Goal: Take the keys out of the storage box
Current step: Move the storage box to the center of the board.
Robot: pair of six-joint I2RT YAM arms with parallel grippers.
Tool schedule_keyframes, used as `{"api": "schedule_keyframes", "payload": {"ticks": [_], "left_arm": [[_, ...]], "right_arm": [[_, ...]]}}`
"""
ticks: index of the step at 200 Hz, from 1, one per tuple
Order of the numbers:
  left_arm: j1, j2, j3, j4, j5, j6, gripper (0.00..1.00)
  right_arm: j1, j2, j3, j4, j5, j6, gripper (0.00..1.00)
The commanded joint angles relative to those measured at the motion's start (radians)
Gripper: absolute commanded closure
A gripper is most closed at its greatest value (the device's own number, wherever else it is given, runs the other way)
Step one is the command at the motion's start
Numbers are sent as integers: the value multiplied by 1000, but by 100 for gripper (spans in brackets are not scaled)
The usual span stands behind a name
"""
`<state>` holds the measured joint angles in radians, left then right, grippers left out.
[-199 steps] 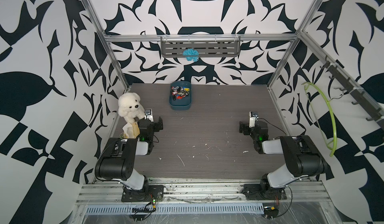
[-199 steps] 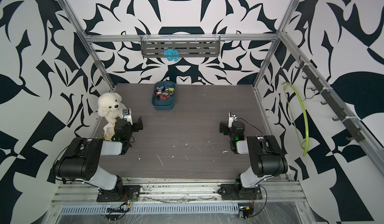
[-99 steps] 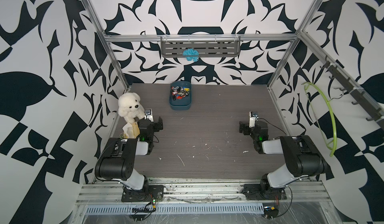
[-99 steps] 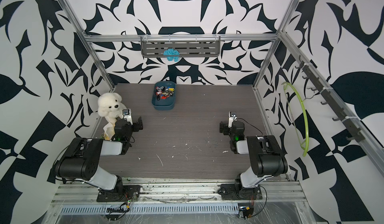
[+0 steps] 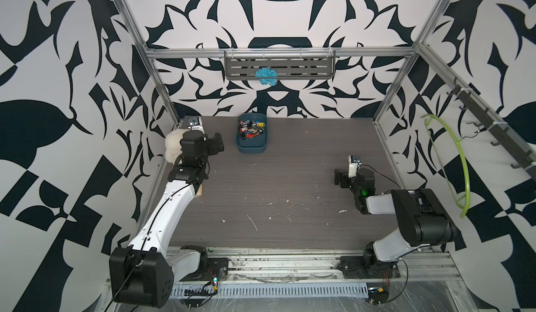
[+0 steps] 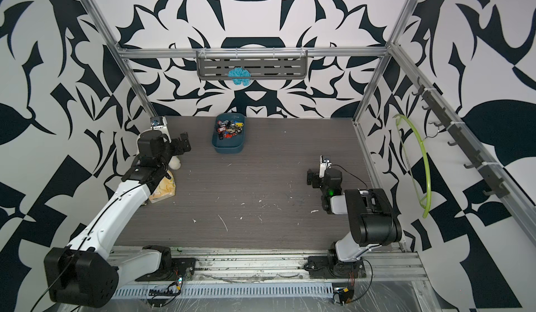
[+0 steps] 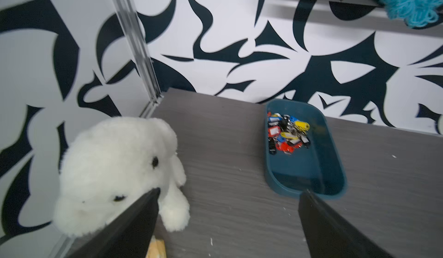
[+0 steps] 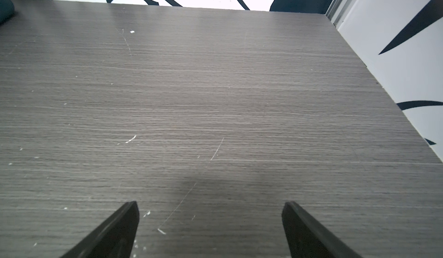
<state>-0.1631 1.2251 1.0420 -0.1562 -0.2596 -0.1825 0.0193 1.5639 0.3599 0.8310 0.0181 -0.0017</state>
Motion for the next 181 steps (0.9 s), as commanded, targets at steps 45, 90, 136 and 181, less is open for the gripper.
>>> {"api": "schedule_keyframes", "payload": {"ticks": [45,90,136,181], "left_arm": [[-36,505,651,-729,188,-86,1],[-45,708,864,-816,259,-129,1],[-56,951,1099,-959,260,-166,0],[-56,1136,1310,-1021,269,-156,5]], "right_arm": [[48,-213,227,-512,281,100,1],[11,-187,559,-1045,96,387,6],[22,-306,586,-1156,-22,392,7],[38,-422,543,-1206,-200,412,10]]}}
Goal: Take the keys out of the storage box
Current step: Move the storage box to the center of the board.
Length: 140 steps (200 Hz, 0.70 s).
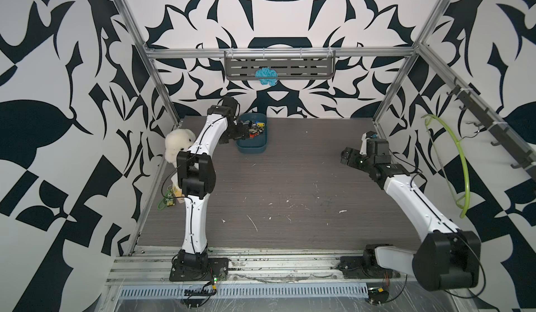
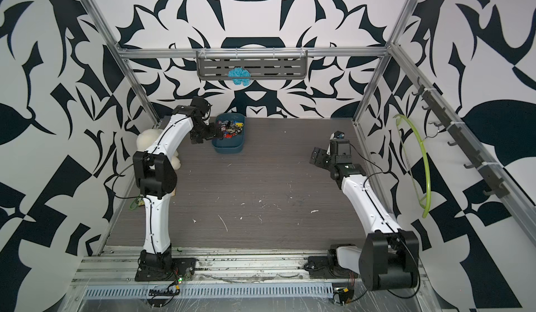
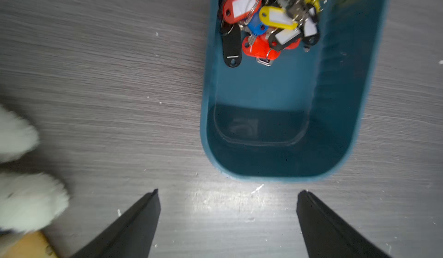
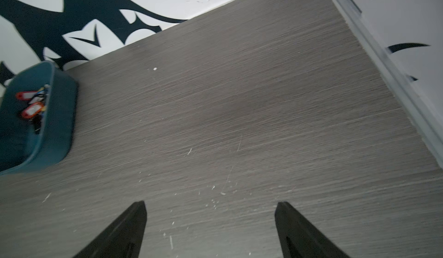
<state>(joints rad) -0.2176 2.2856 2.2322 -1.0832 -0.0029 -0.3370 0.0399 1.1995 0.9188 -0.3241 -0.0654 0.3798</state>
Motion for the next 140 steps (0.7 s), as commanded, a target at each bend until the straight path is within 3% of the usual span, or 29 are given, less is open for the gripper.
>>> {"api": "schedule_keyframes", "payload": {"ticks": [1,37,83,140], "left_arm": [[-2,82,126,-97,11,-2,5],[-3,178,243,-133,-28,-11,14],[-3,208,262,-140,-78,10,31],[-4,238,293,-133,-93,38,39]], "right_arm": [[19,-60,-16,-50,-118,30,10],[66,-78,-12,-59,-106,40,17],[97,-71,-19,-59,-90,41,22],[120,-75,-42,-30,-121,43,24]]}}
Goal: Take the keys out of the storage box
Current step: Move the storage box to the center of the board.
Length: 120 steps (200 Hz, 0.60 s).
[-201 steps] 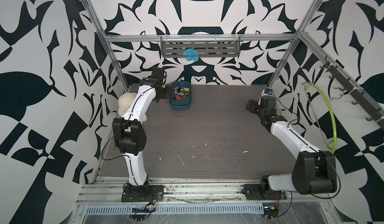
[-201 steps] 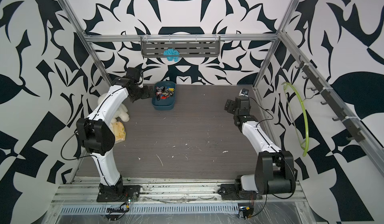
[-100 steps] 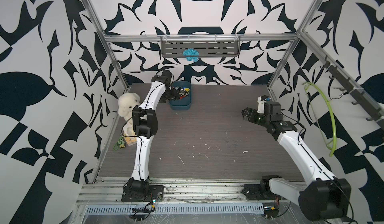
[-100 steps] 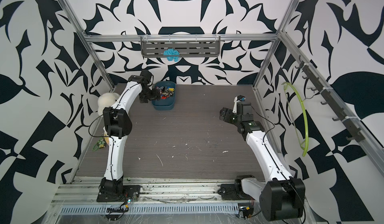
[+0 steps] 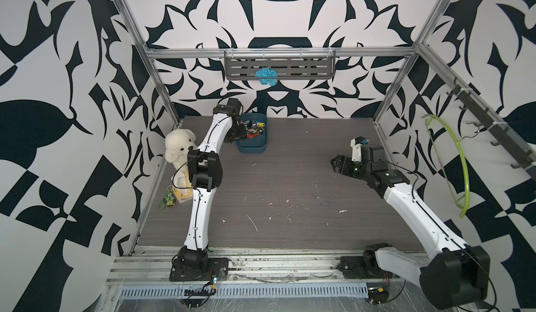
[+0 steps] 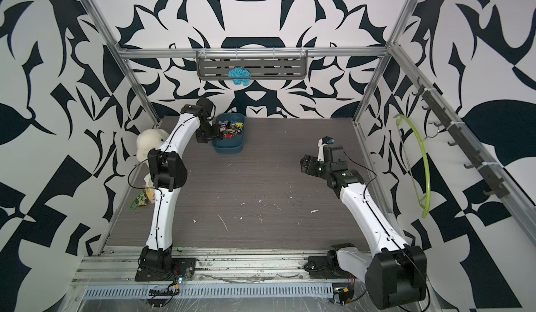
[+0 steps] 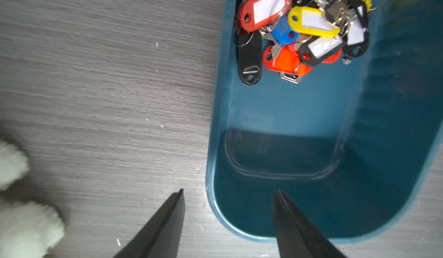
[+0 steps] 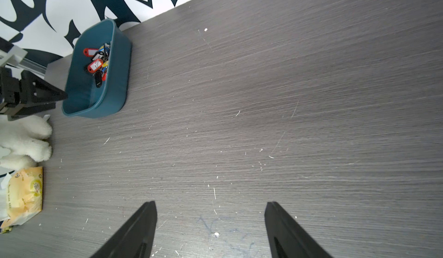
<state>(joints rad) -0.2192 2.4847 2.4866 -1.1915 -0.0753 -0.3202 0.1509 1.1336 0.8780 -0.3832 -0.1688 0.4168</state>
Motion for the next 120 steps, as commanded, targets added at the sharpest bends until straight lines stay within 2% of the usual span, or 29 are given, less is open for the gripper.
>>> {"api": "schedule_keyframes", "payload": {"ticks": [1,57,76,92,110,120], "left_arm": [[-3,39,40,-25,-21,21,40],[-2,77,71,-19,-25,23,53],[-1,84,72,-17,-24,23,60],[-2,83,72,-16,-21,25,70],[-2,74,66,-17,-18,26,89],[-3,67,56,-16,-15,26,94]], "right_arm": [[10,-9,-1,29,-17,5,24],[26,-12,-10,43,-36,-7,28],[30,-14,-10,44,-33,-10,29],[31,-10,-10,43,-31,-11,31],[32,-8,-10,45,-32,-13,32],[32,-6,-10,44,-37,-15,33]]}}
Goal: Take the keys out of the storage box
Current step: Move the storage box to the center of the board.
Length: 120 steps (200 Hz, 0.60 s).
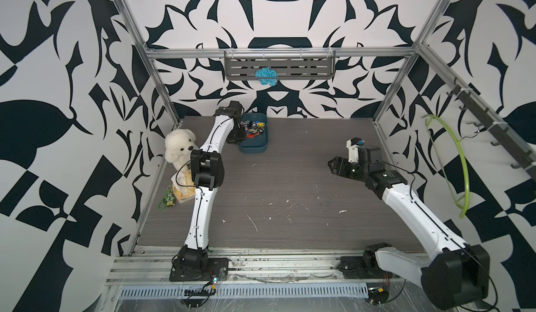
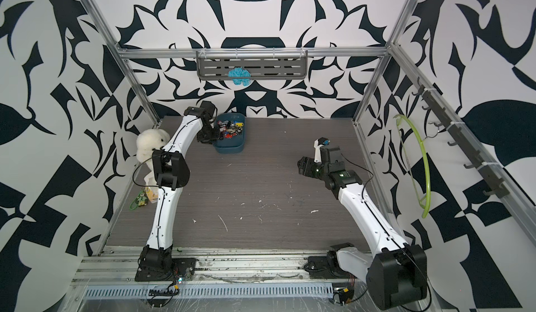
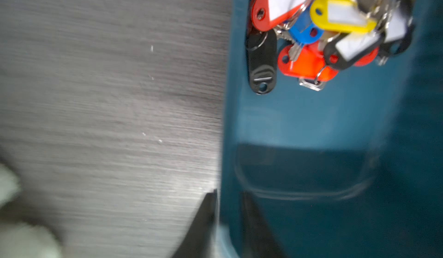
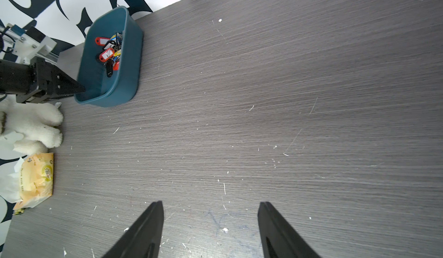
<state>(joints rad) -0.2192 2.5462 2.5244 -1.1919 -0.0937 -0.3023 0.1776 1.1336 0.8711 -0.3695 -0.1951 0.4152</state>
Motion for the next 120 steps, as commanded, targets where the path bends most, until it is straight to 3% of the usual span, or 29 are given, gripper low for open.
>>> {"api": "schedule_keyframes", "payload": {"ticks": [1,25,64,120], "left_arm": [[-2,5,18,-15,5,8,95],[-4,-12,-11,-8,20,11,100],[-31,-64,-97,-8,24,28,100],[-159,-263,-427,-10,16,29,100]], "right_arm": [[5,-6,-2,30,-10,-13,33],[6,-8,-1,30,-19,-14,35],[12,-16,6,15,-24,-12,36],[32,-64,43,-84,-20,9,37]]}}
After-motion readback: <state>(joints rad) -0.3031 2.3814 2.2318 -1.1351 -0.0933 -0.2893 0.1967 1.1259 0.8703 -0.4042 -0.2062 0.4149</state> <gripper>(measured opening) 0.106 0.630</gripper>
